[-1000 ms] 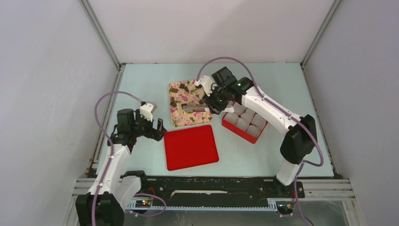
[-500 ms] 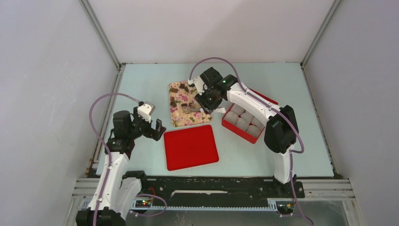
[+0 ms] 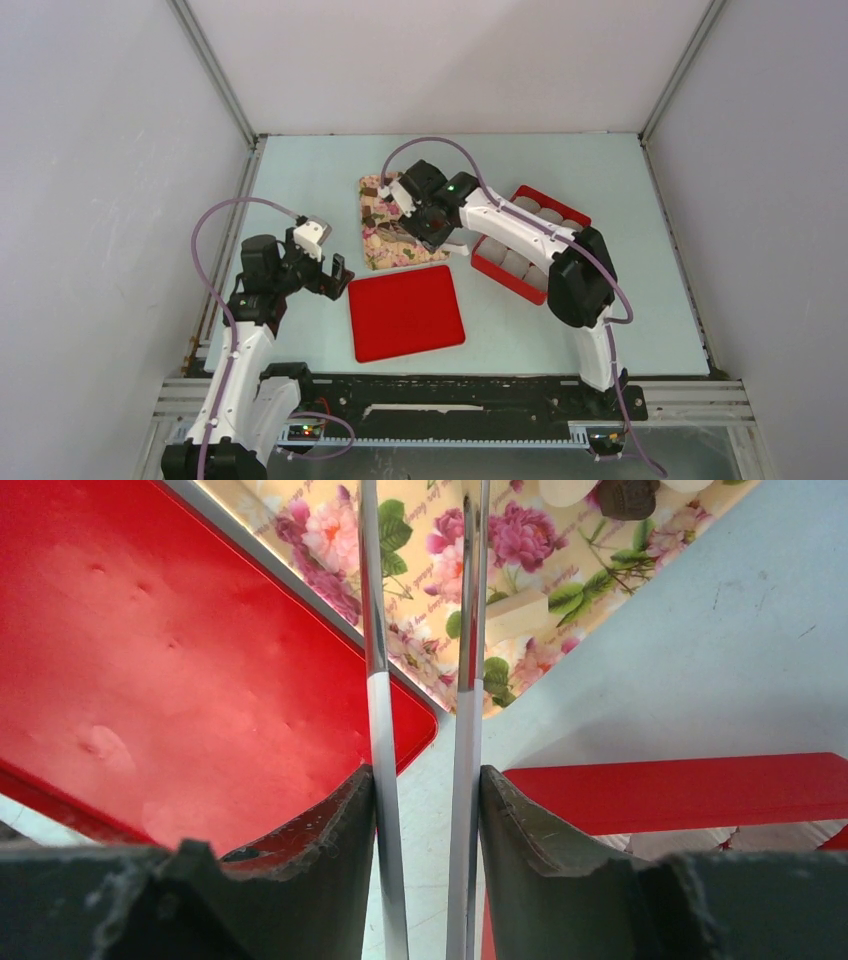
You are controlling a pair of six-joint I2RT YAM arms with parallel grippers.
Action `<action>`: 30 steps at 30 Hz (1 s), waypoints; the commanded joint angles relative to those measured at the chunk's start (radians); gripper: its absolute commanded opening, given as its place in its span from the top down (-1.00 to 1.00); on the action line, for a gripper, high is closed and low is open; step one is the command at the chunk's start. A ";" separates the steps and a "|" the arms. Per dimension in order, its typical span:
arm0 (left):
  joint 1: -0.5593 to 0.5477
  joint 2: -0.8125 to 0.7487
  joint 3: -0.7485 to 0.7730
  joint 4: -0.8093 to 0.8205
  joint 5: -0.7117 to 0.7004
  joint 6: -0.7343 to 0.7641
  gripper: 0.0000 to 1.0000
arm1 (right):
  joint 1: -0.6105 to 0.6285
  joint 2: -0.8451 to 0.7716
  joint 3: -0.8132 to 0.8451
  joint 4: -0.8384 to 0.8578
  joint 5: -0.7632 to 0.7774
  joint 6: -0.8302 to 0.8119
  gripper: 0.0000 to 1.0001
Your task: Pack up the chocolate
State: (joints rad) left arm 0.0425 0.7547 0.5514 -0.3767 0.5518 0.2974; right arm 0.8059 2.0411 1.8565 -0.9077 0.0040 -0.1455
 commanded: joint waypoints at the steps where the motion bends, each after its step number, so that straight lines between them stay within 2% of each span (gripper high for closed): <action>1: 0.005 -0.006 -0.015 0.008 0.025 0.020 -0.94 | 0.005 0.015 0.043 0.007 0.068 0.004 0.19; 8: 0.004 -0.015 -0.016 -0.006 0.022 0.031 -0.94 | 0.010 -0.039 0.001 0.012 0.064 -0.015 0.45; 20: 0.004 -0.018 -0.010 -0.032 0.023 0.062 -0.94 | -0.016 -0.293 -0.158 0.066 0.007 -0.085 0.60; 24: 0.004 -0.013 -0.008 -0.035 0.035 0.070 -0.94 | -0.057 -0.360 -0.192 0.069 -0.028 -0.103 0.61; 30: 0.005 -0.001 0.005 -0.052 0.058 0.078 -0.93 | -0.207 -0.449 -0.259 0.085 -0.091 -0.104 0.63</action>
State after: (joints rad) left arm 0.0425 0.7528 0.5514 -0.4217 0.5701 0.3447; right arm 0.6907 1.6642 1.6226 -0.8719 -0.0414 -0.2375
